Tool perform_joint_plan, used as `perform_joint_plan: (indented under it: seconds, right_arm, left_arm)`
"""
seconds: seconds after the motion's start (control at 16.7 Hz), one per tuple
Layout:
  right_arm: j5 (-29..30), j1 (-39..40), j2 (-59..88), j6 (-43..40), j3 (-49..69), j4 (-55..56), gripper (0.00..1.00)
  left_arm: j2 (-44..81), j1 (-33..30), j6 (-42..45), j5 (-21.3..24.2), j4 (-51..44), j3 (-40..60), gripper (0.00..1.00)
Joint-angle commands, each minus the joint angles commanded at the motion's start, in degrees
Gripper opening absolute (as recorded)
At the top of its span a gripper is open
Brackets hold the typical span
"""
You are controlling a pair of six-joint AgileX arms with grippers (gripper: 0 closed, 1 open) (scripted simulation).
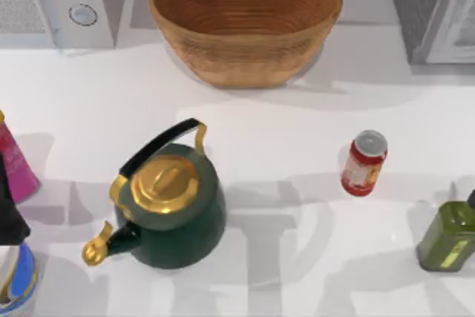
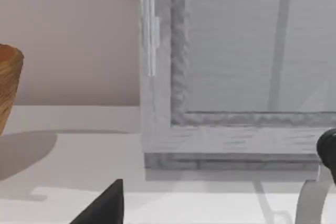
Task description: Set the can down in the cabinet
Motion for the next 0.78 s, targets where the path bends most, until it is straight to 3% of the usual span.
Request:
perform_joint_plan:
  seconds: [0.3, 0.78]
  right_arm:
    - [1.98, 3.57, 3.71, 2.59, 3.01, -0.55, 1.0]
    - [12.89, 27.39, 33.45, 18.67, 24.45, -0.73, 1.0]
  left_arm:
    - [0.0, 0.0, 0.0, 0.0, 0.0, 0.0, 1.0]
    - [0.0, 0.0, 0.0, 0.0, 0.0, 0.0, 1.0]
